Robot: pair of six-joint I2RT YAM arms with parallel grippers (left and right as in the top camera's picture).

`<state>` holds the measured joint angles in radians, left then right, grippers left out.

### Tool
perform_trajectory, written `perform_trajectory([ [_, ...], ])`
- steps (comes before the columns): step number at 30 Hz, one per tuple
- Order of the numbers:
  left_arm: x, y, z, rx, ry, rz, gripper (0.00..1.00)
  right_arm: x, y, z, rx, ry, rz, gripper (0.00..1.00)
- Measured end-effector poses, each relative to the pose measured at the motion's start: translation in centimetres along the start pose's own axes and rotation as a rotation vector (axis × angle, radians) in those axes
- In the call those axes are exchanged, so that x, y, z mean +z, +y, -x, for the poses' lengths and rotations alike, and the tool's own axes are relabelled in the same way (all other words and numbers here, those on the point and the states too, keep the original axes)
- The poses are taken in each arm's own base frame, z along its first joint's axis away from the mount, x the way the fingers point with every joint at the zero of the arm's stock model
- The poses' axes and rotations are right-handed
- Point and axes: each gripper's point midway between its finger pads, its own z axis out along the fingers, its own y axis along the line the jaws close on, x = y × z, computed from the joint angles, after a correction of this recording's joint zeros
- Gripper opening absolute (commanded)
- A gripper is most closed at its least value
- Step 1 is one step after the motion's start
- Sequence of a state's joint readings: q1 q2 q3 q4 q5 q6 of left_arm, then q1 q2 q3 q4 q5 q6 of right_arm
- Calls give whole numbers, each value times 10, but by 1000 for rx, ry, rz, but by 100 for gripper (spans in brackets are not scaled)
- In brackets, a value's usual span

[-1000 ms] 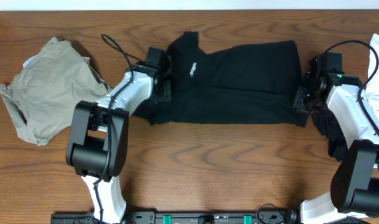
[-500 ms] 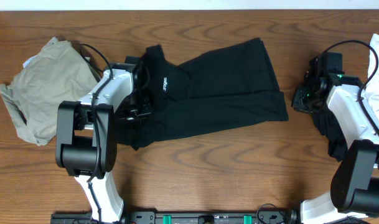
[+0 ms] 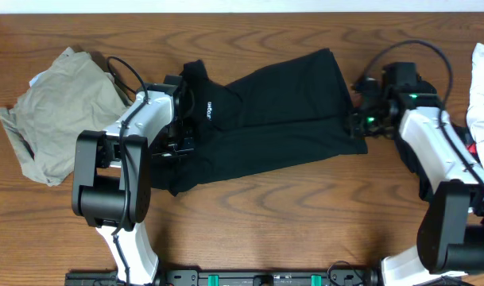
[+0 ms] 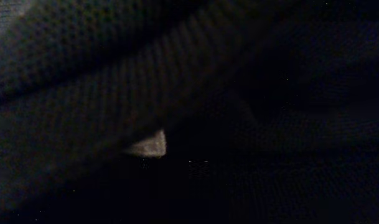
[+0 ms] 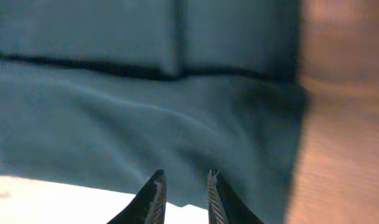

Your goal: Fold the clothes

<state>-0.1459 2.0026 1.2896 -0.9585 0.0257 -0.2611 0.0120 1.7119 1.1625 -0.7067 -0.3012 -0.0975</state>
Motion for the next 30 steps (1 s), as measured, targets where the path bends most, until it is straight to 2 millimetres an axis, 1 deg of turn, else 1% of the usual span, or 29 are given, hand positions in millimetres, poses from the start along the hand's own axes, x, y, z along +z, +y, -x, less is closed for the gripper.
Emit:
perform_trajectory([
  [2, 0, 0, 0, 0, 0, 0, 22, 3, 14, 2, -56, -4, 15, 22],
  [5, 0, 0, 0, 0, 0, 0, 22, 9, 24, 5, -95, -6, 21, 22],
  [8, 0, 0, 0, 0, 0, 0, 22, 23, 22, 2, -98, 17, 21, 22],
  [14, 0, 0, 0, 0, 0, 0, 22, 64, 10, -19, -70, 124, 22, 24],
  [16, 0, 0, 0, 0, 1, 0, 22, 73, 7, -24, -62, 151, 23, 24],
  [19, 0, 1, -2, 3, 10, 3, 22, 73, 5, -23, -57, 155, 17, 23],
  [22, 0, 2, -5, 8, 21, 7, 22, 70, 4, -33, -41, 210, 9, 20],
  [25, 1, 3, -11, 13, 41, 13, 22, 65, 4, -51, -15, 290, -1, 18],
  [30, 2, 5, -17, 25, 66, 21, 22, 50, 1, -89, 68, 458, -39, 15],
])
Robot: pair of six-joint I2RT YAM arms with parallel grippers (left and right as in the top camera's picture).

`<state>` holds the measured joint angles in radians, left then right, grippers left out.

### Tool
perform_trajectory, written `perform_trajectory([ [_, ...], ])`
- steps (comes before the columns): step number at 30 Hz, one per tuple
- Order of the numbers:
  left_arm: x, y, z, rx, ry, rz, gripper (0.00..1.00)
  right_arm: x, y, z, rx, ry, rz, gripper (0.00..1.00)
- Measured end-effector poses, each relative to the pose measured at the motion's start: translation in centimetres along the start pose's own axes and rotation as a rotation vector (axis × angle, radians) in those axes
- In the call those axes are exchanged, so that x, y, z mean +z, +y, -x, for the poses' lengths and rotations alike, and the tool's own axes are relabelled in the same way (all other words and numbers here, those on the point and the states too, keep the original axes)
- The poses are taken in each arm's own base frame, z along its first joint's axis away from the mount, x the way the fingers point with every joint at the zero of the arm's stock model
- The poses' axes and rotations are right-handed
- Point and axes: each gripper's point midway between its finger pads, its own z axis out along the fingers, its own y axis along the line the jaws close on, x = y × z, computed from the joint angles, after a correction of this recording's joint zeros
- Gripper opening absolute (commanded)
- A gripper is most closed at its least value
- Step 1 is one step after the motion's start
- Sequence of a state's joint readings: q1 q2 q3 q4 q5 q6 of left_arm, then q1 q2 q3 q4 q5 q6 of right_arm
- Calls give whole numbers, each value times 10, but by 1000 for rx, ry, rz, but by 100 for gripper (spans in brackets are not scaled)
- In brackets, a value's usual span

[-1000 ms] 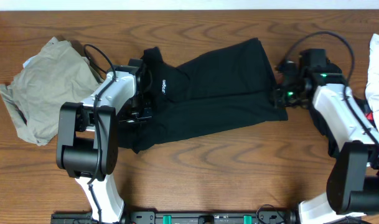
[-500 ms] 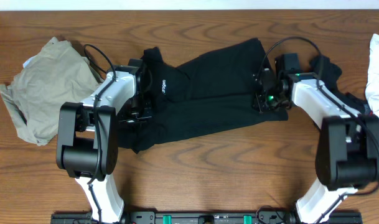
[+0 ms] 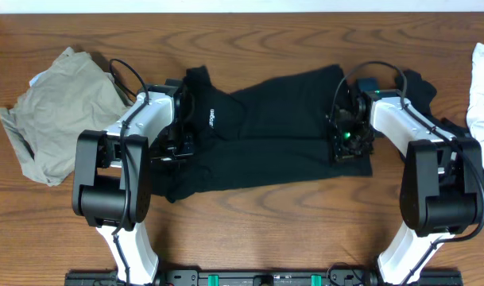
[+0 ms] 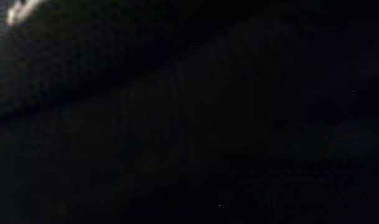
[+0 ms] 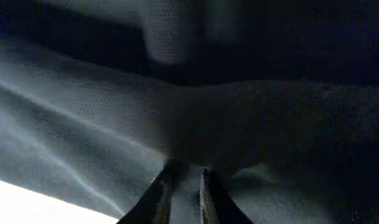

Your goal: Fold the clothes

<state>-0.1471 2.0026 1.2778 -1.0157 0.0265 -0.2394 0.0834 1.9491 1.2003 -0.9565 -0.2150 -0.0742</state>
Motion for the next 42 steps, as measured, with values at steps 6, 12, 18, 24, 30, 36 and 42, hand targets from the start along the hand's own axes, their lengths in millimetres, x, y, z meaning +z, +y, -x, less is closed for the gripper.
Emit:
perform_trajectory([
  [6, 0, 2, -8, 4, 34, 7, 22, 2, -11, -40, 103, 168, -59, 16],
  [12, 0, 4, -20, 8, 81, 12, 21, 3, -18, -57, 153, 241, -108, 3],
  [18, -8, 0, -20, 45, 58, -19, 21, 3, -22, -49, 180, 191, -131, 3],
  [24, -79, -5, 0, 64, -248, -112, 46, -33, -20, -17, 155, -30, -152, 7],
  [30, -174, -13, 36, 64, -690, -230, 76, -140, -1, 29, 102, -481, -152, 27],
  [36, -220, -21, 81, 71, -936, -287, 78, -193, 11, 21, 78, -656, -145, 30],
  [42, -184, -23, 142, 58, -929, -374, 72, -186, 11, 8, 86, -602, -146, 29],
])
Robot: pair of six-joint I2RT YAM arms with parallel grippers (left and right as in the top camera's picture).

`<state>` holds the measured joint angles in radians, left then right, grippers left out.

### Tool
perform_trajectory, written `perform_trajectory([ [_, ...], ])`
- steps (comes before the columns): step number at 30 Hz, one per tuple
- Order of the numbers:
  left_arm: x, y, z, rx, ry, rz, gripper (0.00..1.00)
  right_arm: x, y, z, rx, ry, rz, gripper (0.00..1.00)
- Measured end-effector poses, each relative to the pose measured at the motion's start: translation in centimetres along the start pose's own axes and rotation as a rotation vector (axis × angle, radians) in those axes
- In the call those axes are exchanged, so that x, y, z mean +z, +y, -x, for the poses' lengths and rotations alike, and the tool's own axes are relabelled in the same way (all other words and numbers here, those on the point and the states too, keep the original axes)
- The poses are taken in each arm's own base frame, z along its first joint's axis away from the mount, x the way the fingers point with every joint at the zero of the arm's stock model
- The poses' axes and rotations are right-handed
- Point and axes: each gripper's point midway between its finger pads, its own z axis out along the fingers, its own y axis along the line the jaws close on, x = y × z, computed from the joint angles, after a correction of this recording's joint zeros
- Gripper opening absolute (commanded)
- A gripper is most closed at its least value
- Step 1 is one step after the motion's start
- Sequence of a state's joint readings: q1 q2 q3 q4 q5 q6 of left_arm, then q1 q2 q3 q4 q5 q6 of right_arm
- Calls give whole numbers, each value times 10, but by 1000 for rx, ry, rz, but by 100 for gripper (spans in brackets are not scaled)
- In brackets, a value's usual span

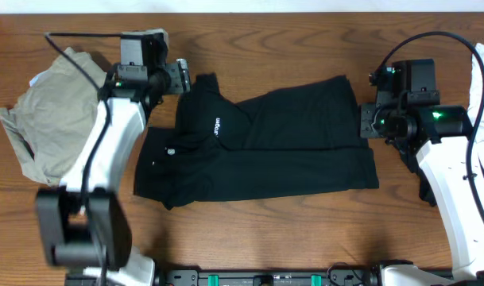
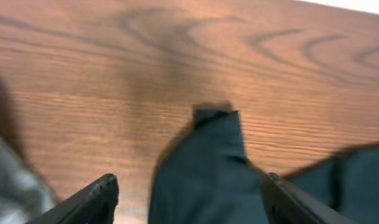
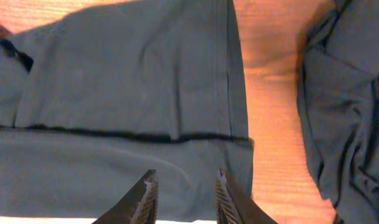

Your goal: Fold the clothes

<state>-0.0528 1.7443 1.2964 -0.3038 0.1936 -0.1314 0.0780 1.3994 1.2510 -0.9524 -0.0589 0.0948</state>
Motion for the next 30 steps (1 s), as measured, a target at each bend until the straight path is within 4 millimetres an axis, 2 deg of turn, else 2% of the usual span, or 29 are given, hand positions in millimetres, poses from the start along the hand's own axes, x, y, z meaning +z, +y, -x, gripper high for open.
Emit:
perform_trajectory([
  [2, 26, 9, -6, -19, 20, -32, 72, 0, 0, -3, 1, 12, -1, 28],
  [6, 58, 12, -15, -40, 35, -112, 71, 0, 0, -4, 1, 18, -2, 28],
  [12, 82, 5, -31, -46, 71, -183, 69, 0, -1, -8, 2, 31, -3, 28],
  [18, 107, 12, -66, -75, 173, -188, 65, 0, -1, -8, 2, 31, -3, 28],
  [21, 107, 11, -68, -78, 181, -192, 58, 0, -1, -8, 2, 32, -3, 28],
  [23, 107, 11, -70, -85, 192, -191, 44, 0, -1, -8, 2, 31, -3, 28],
  [30, 105, 11, -83, -94, 243, -189, 14, 0, -1, -7, 2, 30, -3, 28],
])
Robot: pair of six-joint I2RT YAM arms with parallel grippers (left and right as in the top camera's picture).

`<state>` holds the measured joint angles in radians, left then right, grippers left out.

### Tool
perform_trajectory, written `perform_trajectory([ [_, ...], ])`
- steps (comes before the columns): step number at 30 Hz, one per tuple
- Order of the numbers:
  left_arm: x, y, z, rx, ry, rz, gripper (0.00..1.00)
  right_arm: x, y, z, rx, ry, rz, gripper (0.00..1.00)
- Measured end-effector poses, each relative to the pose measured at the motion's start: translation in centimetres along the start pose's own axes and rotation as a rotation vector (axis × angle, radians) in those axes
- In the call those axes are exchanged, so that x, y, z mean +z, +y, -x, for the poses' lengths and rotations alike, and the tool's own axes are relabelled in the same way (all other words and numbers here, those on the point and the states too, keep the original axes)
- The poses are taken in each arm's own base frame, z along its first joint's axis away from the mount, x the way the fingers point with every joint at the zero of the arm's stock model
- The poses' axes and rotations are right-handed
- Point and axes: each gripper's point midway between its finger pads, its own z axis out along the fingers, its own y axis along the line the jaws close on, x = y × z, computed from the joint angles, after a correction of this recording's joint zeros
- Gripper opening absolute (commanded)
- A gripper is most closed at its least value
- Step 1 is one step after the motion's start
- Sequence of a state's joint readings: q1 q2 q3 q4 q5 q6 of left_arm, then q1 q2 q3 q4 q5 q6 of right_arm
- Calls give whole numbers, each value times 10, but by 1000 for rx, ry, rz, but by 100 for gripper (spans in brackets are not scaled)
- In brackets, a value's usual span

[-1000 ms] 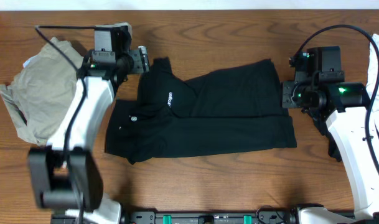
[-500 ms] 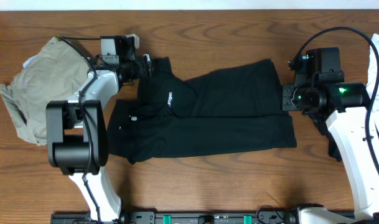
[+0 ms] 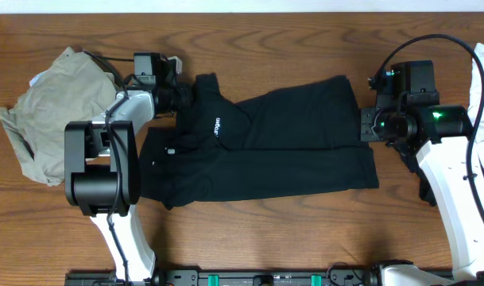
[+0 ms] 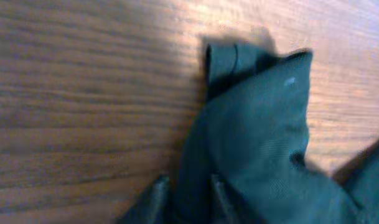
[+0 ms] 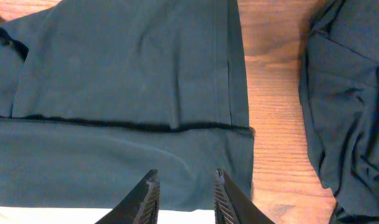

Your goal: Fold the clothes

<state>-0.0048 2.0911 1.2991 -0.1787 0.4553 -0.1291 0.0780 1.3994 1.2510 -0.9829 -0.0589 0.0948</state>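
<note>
A black shirt (image 3: 265, 143) lies folded lengthwise across the middle of the table, with a small white logo near its left end. My left gripper (image 4: 186, 190) is low at the shirt's top-left corner (image 4: 251, 124), its fingers close together with dark fabric between them. In the overhead view the left gripper (image 3: 180, 95) sits at that same corner. My right gripper (image 5: 186, 193) hovers open over the shirt's right hem (image 5: 236, 93), holding nothing.
A crumpled beige garment (image 3: 51, 111) lies at the far left, just behind the left arm. A dark garment (image 5: 345, 112) lies right of the shirt, under the right arm. White cloth shows at the right edge.
My left gripper was open above bare wood beside the shirt's top-left corner. Now it is lower, at that corner, shut on the fabric. The right gripper and the shirt hardly differ.
First both grippers were down on the slanted shirt, left at its left part, right at its right end. Then the right gripper was shut on the right end. Later both were open and off, the shirt lying straighter. Now the left holds the top-left corner.
</note>
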Motion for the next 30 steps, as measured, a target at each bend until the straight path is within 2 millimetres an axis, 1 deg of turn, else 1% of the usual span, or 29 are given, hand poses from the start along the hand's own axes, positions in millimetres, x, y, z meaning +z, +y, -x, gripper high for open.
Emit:
perform_trajectory([
  [2, 0, 0, -3, -5, 11, -1, 11, 0, 0, 1, 0, -3, 0, 28],
  [5, -1, 0, -12, -21, 47, -2, 9, 0, 0, 10, -2, -42, 0, 30],
  [7, -5, -3, -20, -39, 84, -6, 8, -1, 0, 25, -5, -102, -3, 31],
  [8, -8, -5, -23, -47, 100, -11, 8, -3, 0, 38, -7, -156, -7, 30],
  [9, -11, -6, -27, -53, 114, -16, 8, -3, 0, 45, -8, -183, -9, 30],
  [10, -15, -9, -28, -56, 121, -17, 8, -4, 0, 56, -10, -225, -10, 30],
  [11, -21, -12, -28, -57, 125, -22, 8, -3, 1, 69, -10, -271, -10, 30],
  [12, -26, -15, -26, -55, 121, -25, 8, -2, 1, 74, -11, -286, -10, 30],
  [14, -37, -22, -21, -48, 106, -35, 8, 9, 1, 85, -12, -310, -7, 32],
  [17, -50, -30, -14, -36, 80, -48, 8, 41, 1, 95, -11, -295, -3, 36],
  [18, -52, -31, -14, -36, 80, -49, 8, 55, 1, 95, -11, -279, -3, 39],
  [19, -53, -31, -15, -38, 84, -49, 8, 72, 0, 95, -11, -259, -4, 43],
  [20, -53, -31, -17, -40, 90, -49, 8, 84, -1, 95, -7, -246, -5, 46],
  [22, -53, -31, -21, -48, 108, -46, 8, 111, -3, 96, -7, -229, -7, 49],
  [25, -54, -31, -24, -52, 117, -45, 8, 145, -5, 99, -6, -229, -8, 55],
  [27, -54, -30, -25, -56, 124, -43, 8, 162, -9, 101, 3, -235, -7, 58],
  [30, -54, -30, -26, -58, 128, -42, 8, 177, -19, 107, 24, -260, -13, 60],
])
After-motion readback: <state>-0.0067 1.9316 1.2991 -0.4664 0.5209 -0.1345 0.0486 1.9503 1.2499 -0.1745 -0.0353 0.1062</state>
